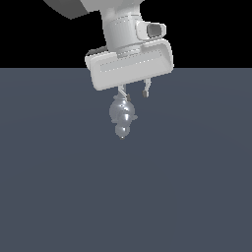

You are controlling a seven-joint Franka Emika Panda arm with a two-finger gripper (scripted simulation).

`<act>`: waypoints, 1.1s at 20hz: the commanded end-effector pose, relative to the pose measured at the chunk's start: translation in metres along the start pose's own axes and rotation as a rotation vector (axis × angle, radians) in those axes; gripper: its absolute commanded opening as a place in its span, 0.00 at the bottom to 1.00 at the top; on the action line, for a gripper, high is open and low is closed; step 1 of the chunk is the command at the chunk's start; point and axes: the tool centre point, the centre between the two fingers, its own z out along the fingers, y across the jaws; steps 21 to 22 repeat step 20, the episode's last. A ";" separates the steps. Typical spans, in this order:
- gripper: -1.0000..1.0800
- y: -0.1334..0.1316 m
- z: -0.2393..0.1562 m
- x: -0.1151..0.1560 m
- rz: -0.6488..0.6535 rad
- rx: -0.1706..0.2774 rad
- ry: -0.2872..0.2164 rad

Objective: Turn on the faucet by rotating a designated handle.

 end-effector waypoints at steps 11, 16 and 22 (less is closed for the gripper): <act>0.69 -0.152 0.059 0.014 -0.352 0.101 0.052; 0.19 -0.200 0.042 0.026 -0.488 0.162 0.160; 0.82 -0.187 0.065 0.027 -0.560 0.151 0.155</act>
